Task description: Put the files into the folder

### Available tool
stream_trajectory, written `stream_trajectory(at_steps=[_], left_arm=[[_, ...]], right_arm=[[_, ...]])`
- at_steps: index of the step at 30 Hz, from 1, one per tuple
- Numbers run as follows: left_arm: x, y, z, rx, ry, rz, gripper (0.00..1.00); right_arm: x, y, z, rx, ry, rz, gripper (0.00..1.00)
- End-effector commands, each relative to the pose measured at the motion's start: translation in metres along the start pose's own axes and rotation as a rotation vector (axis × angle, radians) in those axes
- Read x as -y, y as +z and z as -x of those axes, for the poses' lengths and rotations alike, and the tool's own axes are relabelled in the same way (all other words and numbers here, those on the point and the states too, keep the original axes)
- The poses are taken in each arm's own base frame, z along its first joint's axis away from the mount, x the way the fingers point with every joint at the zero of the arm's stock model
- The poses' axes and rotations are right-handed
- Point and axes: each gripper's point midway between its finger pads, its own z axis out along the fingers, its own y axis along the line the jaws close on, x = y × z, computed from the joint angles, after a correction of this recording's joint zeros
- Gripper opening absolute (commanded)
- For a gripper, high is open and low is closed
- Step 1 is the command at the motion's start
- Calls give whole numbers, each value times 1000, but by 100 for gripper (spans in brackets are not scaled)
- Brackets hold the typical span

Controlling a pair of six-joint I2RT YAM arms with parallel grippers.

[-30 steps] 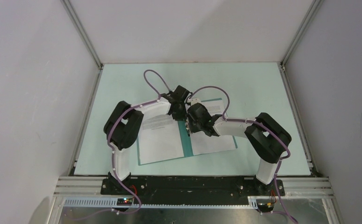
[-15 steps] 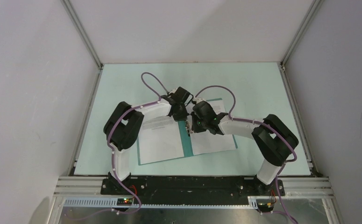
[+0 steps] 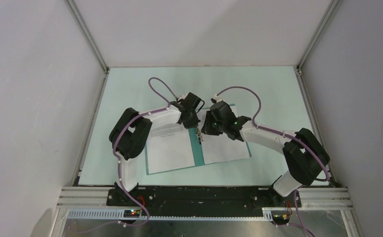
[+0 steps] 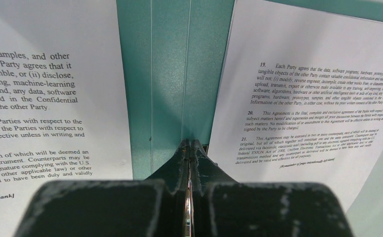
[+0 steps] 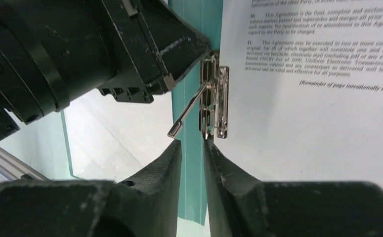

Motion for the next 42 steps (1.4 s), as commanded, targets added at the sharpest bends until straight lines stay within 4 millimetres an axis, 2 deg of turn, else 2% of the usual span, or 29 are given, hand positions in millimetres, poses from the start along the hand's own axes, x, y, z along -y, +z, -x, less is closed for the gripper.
stream_trajectory(at_steps=[1,5,9,17,26,31,38,42], left_arm=[[-20,4,-34,-88,33,70,2],[-21,4,-37,-98,24,72,2],[-27,4,-46,-126,4,79,0],[-48,-6,-54,-108,-81,124,0],[-26,1,-46,-97,-161,110,0],[-22,2,-55,-126,-163,114,0],[-34,1,-67,-160,-138,133,0],[-36,0,-70,-180,-117,138,0]], right_arm=[[-11,1,1,10,64,-37,28],[-13,8,-8,3,100,-55,28],[-16,10,-8,27,126,-66,30],[-12,-3,-4,90,138,-101,32],[-2,-19,13,146,64,-121,34],[-3,-14,2,106,-50,-109,34],[-25,-2,-6,128,-137,-57,33],[-27,4,-15,129,-180,-71,32]])
